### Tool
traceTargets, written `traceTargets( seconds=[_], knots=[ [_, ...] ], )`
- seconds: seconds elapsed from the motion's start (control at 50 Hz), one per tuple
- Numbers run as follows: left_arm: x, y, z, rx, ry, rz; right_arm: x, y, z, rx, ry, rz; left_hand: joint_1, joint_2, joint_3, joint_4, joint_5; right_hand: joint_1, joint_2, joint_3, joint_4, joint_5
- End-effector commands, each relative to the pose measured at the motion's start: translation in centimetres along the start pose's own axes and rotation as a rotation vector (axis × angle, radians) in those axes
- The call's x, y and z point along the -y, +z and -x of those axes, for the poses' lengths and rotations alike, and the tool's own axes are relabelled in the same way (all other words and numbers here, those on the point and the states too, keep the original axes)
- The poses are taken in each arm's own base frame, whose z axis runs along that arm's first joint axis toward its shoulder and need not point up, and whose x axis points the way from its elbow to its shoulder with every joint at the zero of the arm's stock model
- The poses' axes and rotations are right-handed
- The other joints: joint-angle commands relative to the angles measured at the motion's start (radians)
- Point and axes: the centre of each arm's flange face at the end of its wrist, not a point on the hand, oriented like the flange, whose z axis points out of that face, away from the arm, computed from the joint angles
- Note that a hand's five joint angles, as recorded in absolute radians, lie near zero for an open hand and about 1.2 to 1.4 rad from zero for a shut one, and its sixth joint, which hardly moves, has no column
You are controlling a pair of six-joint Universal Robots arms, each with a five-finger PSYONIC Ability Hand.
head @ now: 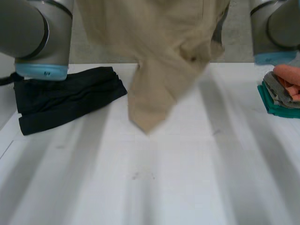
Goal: Fold the laundry.
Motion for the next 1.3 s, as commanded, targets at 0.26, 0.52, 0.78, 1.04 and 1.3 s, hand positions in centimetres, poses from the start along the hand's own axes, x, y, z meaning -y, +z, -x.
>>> traceTargets(
  seconds=[0.26, 0.52, 0.78, 1.04, 1.3],
  knots=[
    [-5.5, -14.7, -5.1, -0.274, -0.028, 0.421, -4.8, -12.4, 1.1, 0.231, 0.048, 0.45, 0.243, 0.196, 0.201, 0.194, 0.24, 0.415, 0.222, 0.211, 0.209, 0.252],
    [-9.0, -26.6, -7.5, -0.519, 0.001, 0.793, -8.2, -28.9, 4.1, 0.539, -0.006, 0.954, 0.243, 0.196, 0.201, 0.194, 0.24, 0.415, 0.222, 0.211, 0.209, 0.252],
    [-6.3, -31.6, -4.8, -0.644, 0.087, 1.121, -3.9, -32.2, 3.2, 0.685, 0.014, 1.187, 0.243, 0.196, 0.201, 0.194, 0.24, 0.415, 0.222, 0.211, 0.209, 0.252],
    [-0.5, -36.6, -4.2, -0.933, 0.135, 1.276, 2.8, -35.3, 1.2, 1.069, -0.163, 1.337, 0.243, 0.196, 0.201, 0.194, 0.24, 0.415, 0.222, 0.211, 0.209, 0.252],
    [-2.2, -32.5, -5.2, -0.773, 0.089, 1.116, 1.9, -34.4, 1.5, 0.972, -0.164, 1.253, 0.243, 0.196, 0.201, 0.194, 0.24, 0.415, 0.222, 0.211, 0.209, 0.252]
  ],
)
